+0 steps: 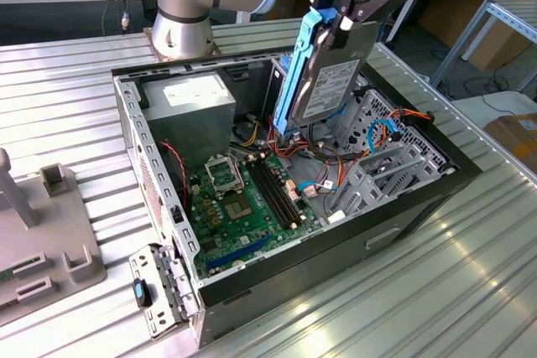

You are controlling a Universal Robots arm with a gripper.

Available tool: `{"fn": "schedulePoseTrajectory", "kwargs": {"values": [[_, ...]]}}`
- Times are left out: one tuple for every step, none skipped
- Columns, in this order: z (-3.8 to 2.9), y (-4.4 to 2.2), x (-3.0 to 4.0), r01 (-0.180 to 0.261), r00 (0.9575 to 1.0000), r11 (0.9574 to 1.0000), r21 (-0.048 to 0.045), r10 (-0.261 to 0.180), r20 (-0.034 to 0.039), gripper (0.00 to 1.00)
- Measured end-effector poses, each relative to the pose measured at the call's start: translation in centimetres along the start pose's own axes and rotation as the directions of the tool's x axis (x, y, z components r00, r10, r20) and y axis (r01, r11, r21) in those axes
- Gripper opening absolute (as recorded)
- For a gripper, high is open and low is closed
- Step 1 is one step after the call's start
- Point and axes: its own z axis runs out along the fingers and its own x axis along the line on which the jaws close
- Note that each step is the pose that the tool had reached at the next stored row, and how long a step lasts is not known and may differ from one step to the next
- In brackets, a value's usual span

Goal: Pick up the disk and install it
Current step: 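Pick up the disk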

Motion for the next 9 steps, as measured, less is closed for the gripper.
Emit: {"fn": "schedulePoseTrajectory", "kwargs": {"values": [[0.00,-0.22,0.02,0.000,1.0000,1.0000,0.0000,0.000,0.0000,0.36],[-0.01,-0.46,0.04,0.000,1.0000,1.0000,-0.0001,0.000,0.0000,0.36],[-0.01,-0.62,0.05,0.000,1.0000,1.0000,-0.0001,0.000,-0.0001,0.36],[-0.01,-0.83,0.07,0.000,1.0000,1.0000,0.0000,0.000,0.0000,0.36],[-0.02,-1.12,0.10,0.000,1.0000,1.0000,0.0000,0.000,-0.0001,0.36],[-0.02,-1.35,0.12,0.000,1.0000,1.0000,0.0000,0.000,0.0000,0.36],[-0.02,-1.46,0.13,0.000,1.0000,1.0000,0.0000,0.000,0.0000,0.36],[-0.02,-1.63,0.14,0.000,1.0000,1.0000,-0.0001,0.000,-0.0001,0.36],[-0.02,-2.01,0.18,0.000,1.0000,1.0000,-0.0001,0.000,0.0000,0.36]]}}
